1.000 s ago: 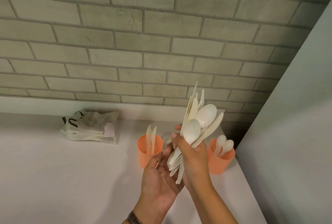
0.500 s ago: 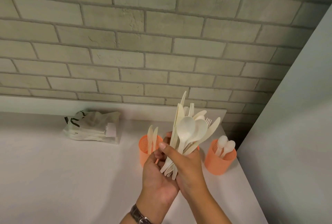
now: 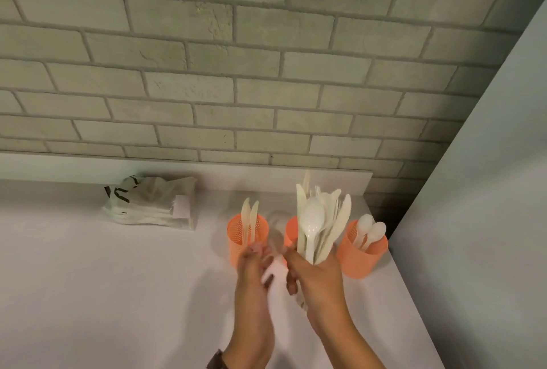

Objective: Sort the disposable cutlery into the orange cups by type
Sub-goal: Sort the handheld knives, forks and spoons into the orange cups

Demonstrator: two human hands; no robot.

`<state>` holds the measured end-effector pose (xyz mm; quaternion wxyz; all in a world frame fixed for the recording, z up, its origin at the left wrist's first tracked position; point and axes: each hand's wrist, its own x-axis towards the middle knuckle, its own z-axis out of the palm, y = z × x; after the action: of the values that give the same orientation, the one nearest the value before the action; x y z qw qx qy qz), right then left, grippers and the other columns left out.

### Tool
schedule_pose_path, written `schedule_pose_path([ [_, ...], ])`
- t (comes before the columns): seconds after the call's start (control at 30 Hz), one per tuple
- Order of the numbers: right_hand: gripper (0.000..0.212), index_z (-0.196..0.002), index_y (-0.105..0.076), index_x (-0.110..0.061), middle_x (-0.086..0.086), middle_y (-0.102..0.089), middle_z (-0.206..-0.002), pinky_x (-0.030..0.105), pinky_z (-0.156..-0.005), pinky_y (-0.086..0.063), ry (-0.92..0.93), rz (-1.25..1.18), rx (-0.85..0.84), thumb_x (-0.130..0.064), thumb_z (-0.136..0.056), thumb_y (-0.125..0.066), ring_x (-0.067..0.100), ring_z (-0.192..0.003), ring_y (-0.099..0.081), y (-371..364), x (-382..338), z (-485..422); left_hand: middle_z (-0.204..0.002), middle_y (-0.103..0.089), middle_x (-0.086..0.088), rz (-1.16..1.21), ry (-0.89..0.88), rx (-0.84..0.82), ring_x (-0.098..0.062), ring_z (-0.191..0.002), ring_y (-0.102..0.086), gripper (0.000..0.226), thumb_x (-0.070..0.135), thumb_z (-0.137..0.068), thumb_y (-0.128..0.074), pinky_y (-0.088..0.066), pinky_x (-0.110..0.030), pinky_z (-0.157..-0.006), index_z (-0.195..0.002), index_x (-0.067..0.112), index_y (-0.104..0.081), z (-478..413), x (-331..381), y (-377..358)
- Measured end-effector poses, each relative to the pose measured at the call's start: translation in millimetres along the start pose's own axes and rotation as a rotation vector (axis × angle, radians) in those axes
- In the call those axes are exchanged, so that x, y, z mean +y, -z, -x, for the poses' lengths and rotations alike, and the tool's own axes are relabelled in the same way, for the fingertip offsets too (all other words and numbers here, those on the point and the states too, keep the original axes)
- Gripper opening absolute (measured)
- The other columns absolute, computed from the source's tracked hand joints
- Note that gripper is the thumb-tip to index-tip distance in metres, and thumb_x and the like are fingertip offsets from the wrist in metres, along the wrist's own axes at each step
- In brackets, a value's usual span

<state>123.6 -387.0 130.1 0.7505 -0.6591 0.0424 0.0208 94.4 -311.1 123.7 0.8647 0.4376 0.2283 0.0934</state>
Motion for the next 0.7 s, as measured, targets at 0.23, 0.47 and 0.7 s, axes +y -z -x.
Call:
schedule_pose_path([
  [0.23, 0.017, -0.079, -0.057, -0.007, 0.006, -0.053, -0.049, 0.024, -0.04, -0.034, -0.14, 0.137, 0.127, 0.009, -0.081, -0.051, 0.017, -0.036, -0.041, 27, 34, 12, -0.082, -0.063, 0.019, -0.839, -0.363, -0.257, 0.0, -0.071, -0.053, 0.022, 0.048, -0.056, -0.075, -0.039, -0.007, -0.062, -0.073, 0.036, -0.068, -7, -11, 2],
  [0.47, 0.035, -0.1, -0.061, -0.016, 0.003, -0.068, -0.065, 0.027, -0.037, -0.043, -0.107, 0.254, -0.046, -0.003, -0.068, -0.067, 0.019, -0.038, -0.053, 46, 24, 20, -0.066, -0.071, -0.006, -0.714, -0.096, -0.382, -0.011, -0.058, -0.063, 0.015, 0.016, -0.069, -0.08, -0.05, -0.021, -0.058, -0.077, 0.007, -0.072, -16, -14, -14],
  [0.7, 0.037, -0.1, -0.06, -0.013, 0.003, -0.044, -0.051, 0.021, -0.039, -0.03, -0.208, -0.04, -0.135, -0.043, -0.079, -0.065, 0.016, -0.037, -0.036, 81, 10, 26, -0.065, -0.057, -0.006, -0.452, 0.26, -0.548, -0.009, -0.052, -0.046, 0.007, 0.013, -0.072, -0.073, -0.048, -0.018, -0.059, -0.076, 0.008, -0.076, -17, -16, -26],
])
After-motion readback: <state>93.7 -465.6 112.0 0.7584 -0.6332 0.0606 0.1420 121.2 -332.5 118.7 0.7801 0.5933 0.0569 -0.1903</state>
